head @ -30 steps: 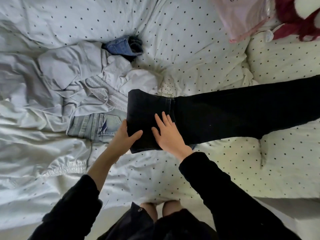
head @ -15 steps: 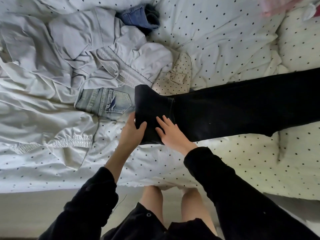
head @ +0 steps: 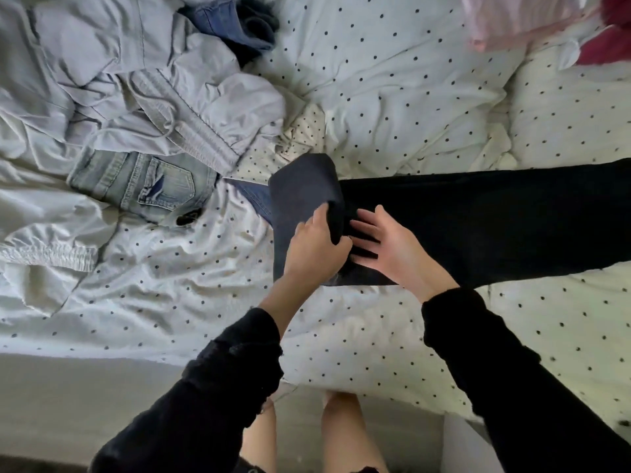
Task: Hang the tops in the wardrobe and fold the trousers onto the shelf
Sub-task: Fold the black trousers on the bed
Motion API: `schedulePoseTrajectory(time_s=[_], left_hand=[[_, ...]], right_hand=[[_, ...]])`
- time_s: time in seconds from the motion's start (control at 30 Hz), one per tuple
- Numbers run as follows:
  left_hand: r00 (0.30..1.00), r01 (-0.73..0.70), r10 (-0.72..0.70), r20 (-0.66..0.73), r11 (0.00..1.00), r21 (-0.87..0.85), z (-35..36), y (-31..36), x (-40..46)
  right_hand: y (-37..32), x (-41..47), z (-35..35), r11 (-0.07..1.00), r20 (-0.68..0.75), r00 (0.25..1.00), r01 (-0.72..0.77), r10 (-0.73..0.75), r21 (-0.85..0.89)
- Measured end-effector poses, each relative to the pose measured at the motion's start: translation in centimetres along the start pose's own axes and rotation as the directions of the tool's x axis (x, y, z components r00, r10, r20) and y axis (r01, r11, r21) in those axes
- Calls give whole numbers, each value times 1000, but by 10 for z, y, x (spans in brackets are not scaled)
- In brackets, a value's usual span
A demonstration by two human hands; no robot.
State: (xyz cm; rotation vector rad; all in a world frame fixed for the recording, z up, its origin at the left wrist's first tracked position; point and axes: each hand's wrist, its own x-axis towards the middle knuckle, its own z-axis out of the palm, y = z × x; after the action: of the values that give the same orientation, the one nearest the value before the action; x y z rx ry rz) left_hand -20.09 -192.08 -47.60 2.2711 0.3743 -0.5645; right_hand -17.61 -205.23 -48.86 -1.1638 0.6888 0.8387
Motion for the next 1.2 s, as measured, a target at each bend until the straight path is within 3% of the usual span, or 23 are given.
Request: schedulePoseTrajectory(time_s=[0.23,0.37,0.43,0.6,0.73,0.93,1.03,1.1,1.2], left_hand=[[978,-177,141,153,950,257,51,-29,-10],[978,-207,191,81,935,288,57,-60,-23],[982,-186,183,43,912,365,56,-72,-22],[967,-198,254,-27,813,548,71,-85,-22],[950,-177,290,-114,804,568,74,-85,-22],[919,-172,352,-179,764,622,51,-95,-20],[962,-70,202,-187,836,544,63,-98,-16],[976,-10,114,-186,876,483,73,-99,-17],[983,-9,88,-161,900,435,79,-101,-17]], right_hand=[[-11,36,3,965,-32,994,-107,102,-239],[-6,48,3,849,-84,993,31,-89,-528],[-4,48,2,871,-77,987,86,-140,-483],[18,41,-10,986,-139,989,-78,57,-150],[14,42,-8,971,-132,990,16,-49,-240],[9,32,-2,955,34,991,134,-130,-264],[6,45,-18,889,-105,975,133,-197,-438],[9,51,-28,780,-155,956,103,-249,-617],[15,52,-34,592,-134,917,126,-376,-796]])
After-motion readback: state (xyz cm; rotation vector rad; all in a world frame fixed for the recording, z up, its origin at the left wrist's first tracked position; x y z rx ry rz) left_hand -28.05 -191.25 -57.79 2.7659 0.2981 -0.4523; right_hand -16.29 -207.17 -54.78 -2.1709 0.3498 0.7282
